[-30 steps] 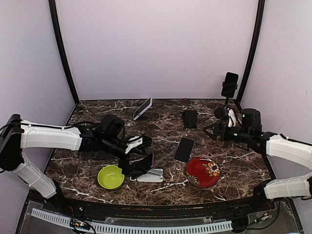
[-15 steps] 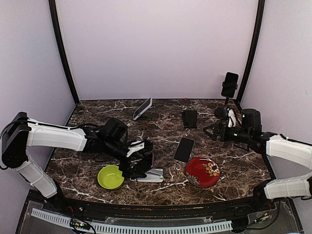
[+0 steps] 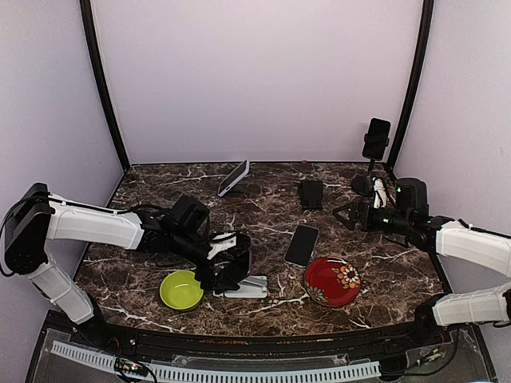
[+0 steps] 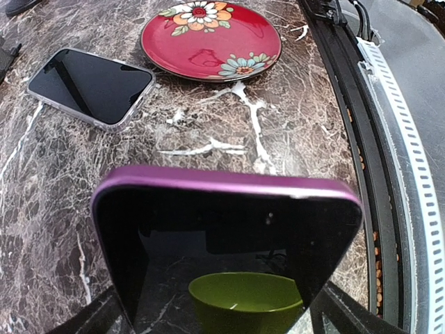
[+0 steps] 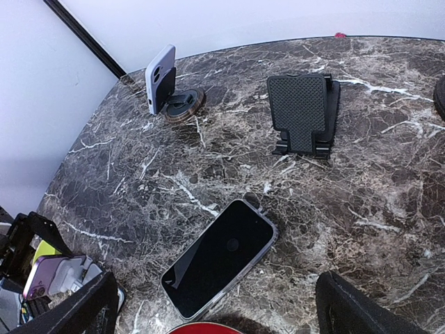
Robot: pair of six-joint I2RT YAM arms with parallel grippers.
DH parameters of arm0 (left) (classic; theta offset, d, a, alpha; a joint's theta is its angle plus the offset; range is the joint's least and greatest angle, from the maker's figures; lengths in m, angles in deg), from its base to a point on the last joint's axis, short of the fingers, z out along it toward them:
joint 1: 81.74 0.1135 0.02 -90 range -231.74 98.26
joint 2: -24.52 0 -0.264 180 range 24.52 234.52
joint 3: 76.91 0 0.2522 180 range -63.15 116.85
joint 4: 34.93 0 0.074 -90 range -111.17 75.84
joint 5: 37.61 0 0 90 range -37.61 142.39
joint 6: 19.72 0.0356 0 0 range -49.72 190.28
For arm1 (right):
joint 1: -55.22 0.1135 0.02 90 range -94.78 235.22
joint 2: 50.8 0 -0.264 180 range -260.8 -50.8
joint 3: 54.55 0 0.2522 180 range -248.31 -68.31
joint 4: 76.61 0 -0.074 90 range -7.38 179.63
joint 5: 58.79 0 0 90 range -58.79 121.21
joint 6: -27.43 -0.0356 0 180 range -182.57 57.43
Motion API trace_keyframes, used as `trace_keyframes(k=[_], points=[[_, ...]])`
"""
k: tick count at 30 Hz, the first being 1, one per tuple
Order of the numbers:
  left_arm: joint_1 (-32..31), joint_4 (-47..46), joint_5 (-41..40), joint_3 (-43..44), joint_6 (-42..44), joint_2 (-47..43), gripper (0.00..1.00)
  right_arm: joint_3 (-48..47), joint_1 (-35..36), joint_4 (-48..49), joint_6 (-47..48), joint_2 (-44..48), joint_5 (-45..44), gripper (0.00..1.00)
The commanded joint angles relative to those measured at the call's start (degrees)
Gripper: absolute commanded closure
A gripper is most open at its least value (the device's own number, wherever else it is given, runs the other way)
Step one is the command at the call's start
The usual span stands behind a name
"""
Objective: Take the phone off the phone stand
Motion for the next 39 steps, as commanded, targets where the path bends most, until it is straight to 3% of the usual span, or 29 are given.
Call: trace_keyframes(k=[1,16,28,39], points=[[-0.13,-0.93,-0.12,-1.51,0.11,-3.65,0.14,0.59,0.21,2.02,-0.09,0.25,-0.64,0.01],[-0.27,-3.62,-0.23,-0.90,-2.16,-7.78,0.34,1.13,0.23,2.07,-0.05,0.53,-0.99,0.01],[-0.03,-2.40,3.24,2.00,-9.21,-12.28,0.38,1.50,0.21,1.88,0.12,0.80,-1.20,0.01],[9.74,-0.71,5.75,6.17,-20.35,-15.53,0.39,1.50,0.22,2.00,-0.06,1.52,-1.01,0.01]])
